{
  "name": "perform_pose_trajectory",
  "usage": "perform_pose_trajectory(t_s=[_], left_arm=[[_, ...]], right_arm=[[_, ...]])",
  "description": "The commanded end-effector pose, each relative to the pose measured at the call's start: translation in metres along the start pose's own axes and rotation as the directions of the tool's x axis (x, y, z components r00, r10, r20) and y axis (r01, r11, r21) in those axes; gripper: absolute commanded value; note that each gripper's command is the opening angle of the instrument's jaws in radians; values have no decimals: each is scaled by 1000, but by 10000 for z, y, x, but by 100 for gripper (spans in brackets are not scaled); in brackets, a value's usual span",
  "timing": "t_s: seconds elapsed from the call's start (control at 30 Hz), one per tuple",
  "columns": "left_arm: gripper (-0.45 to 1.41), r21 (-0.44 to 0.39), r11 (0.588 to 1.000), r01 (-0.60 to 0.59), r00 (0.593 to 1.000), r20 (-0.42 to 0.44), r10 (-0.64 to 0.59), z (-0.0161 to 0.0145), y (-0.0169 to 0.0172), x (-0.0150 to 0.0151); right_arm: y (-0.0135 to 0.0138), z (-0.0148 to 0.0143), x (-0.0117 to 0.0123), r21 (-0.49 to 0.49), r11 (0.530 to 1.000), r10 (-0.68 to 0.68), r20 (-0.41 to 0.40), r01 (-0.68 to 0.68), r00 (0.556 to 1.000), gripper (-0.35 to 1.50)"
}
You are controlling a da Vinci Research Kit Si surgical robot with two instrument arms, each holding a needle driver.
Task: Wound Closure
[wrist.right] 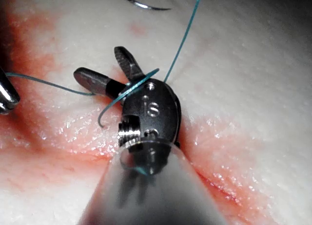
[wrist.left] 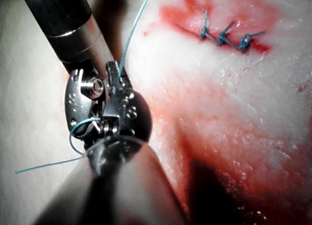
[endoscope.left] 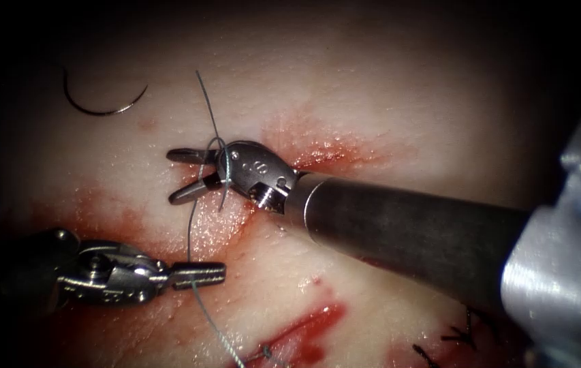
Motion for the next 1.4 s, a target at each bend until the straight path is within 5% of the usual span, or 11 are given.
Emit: perform_pose_trajectory(t_s=[0.03,0.17,0.3,0.6,1.1,1.4], left_arm=[[-45,10,1000,-6,1000,-6,6,2,-9,-5],[-45,34,999,-32,999,-36,34,-21,-33,-10],[-45,149,987,-68,995,-56,77,-43,-57,-13],[-45,215,974,-71,989,-115,98,-58,-90,-31],[-45,310,948,-70,962,-231,146,-30,-117,-104],[-45,306,952,1,914,-386,123,-5,-107,-157]], right_arm=[[3,5,4,4,1000,1,-3,-1,1000,140],[1,1,8,20,1000,4,-2,-4,1000,140],[-2,0,8,35,999,4,4,-4,1000,140],[-8,2,8,69,998,0,19,-1,1000,140],[-13,2,6,132,991,1,12,-2,1000,138],[-14,2,5,222,973,67,-17,-62,998,130]])
